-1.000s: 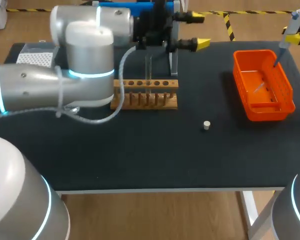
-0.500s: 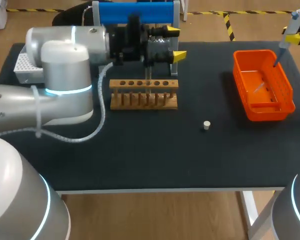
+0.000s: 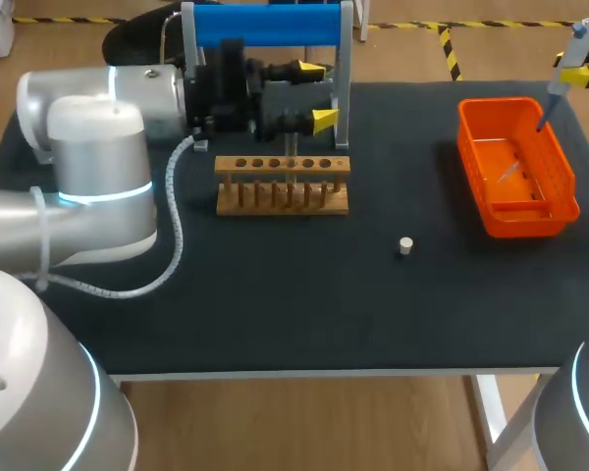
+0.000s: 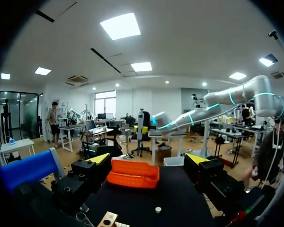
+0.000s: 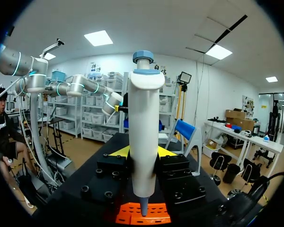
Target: Invert the test tube, pick up the pipette, mount the tip to pipette, aspirate from beaker and dispense into the tube, eject the tip, return the pipette, and cap with the stopper.
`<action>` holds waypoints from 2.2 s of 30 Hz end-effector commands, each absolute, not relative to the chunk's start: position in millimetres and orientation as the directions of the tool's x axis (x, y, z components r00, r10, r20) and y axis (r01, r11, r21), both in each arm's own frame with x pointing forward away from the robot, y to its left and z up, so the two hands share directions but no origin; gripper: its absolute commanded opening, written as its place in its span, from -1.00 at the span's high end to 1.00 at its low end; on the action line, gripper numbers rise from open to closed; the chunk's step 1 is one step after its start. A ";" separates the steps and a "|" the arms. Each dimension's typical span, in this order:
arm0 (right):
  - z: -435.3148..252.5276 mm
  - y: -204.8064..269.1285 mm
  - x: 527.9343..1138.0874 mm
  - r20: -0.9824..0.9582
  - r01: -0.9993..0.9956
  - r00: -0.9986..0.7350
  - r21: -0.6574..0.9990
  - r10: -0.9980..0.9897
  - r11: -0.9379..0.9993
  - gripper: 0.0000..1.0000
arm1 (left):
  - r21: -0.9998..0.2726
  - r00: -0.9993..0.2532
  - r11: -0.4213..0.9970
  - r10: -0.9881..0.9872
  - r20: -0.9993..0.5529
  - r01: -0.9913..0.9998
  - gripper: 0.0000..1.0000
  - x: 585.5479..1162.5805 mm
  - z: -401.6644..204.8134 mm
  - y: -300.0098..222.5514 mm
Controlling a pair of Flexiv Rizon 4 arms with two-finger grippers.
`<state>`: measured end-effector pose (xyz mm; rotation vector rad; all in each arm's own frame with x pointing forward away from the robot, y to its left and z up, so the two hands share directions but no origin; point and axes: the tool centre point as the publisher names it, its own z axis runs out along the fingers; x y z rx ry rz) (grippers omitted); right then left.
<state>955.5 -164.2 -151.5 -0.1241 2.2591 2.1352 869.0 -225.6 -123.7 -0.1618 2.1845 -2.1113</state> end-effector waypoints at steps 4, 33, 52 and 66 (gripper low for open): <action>-150.5 -164.4 955.1 -0.077 -0.079 -0.996 0.995 -0.037 0.057 1.00 | -0.999 -0.989 0.045 -0.147 0.007 -0.014 -1.00 863.2 -119.2 -220.8; -143.0 -125.5 923.5 -0.089 -0.089 -0.996 0.993 0.002 0.074 1.00 | -0.999 -0.989 0.045 -0.147 0.007 -0.014 -1.00 863.2 -119.2 -220.8; -145.5 20.8 877.2 -0.083 -0.087 -0.994 0.994 -0.064 0.061 1.00 | -0.999 -0.989 0.045 -0.147 0.007 -0.014 -1.00 863.2 -119.2 -220.8; -149.6 104.2 857.8 -0.118 -0.123 -0.989 0.992 -0.093 0.039 1.00 | -0.999 -0.988 0.053 -0.154 0.006 -0.014 -1.00 853.1 -121.5 -200.8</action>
